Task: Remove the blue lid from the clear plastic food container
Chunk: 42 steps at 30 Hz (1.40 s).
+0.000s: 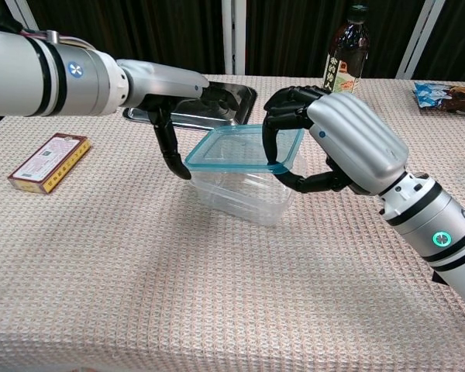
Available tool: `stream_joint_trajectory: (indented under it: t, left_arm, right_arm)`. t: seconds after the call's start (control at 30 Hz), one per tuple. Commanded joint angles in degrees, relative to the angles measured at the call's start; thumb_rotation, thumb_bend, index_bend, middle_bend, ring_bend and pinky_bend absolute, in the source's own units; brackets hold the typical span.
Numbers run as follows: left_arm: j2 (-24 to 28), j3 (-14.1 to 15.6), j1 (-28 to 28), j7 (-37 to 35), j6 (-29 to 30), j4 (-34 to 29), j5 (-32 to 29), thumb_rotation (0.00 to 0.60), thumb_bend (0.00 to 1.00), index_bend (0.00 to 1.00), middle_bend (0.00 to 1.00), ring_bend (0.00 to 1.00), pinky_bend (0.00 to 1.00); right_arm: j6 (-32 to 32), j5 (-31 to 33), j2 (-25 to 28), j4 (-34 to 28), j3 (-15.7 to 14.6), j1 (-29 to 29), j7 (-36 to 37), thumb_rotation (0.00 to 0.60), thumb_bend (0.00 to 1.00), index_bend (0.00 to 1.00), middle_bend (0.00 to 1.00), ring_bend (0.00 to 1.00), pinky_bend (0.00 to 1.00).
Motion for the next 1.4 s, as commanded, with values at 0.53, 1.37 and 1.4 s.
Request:
stream_joint_trajectory:
  t: [0.53,1.37,1.4]
  left_arm:
    - [9.8,5.0,17.8,-5.1,21.0,-2.8,16.6,0.600,0.00,0.00,0.00,0.00,0.00]
    - [15.7,8.5,42.6,-10.8,40.3,2.3,36.2,0.600,0.00,0.04,0.03,0.00,0.00]
    - [16.1,8.8,43.5,-11.8,40.6,2.8,36.9,0.600,0.00,0.06,0.04,0.00,0.00]
  right_arm:
    - [3.9,7.5,5.9,4.5,7.1,0.2,2.6,0.600,0.34,0.90,0.49,0.27,0.30]
    - [-12.2,11.2,47.4,-50.5,-1.0,-12.2,-8.9,0.600,0.05,0.00,0.05,0.00,0.00]
    - [-11.1,11.6,49.5,-52.7,-1.0,-13.2,-9.1,0.600,0.06,0.00,0.07,0.00,0.01]
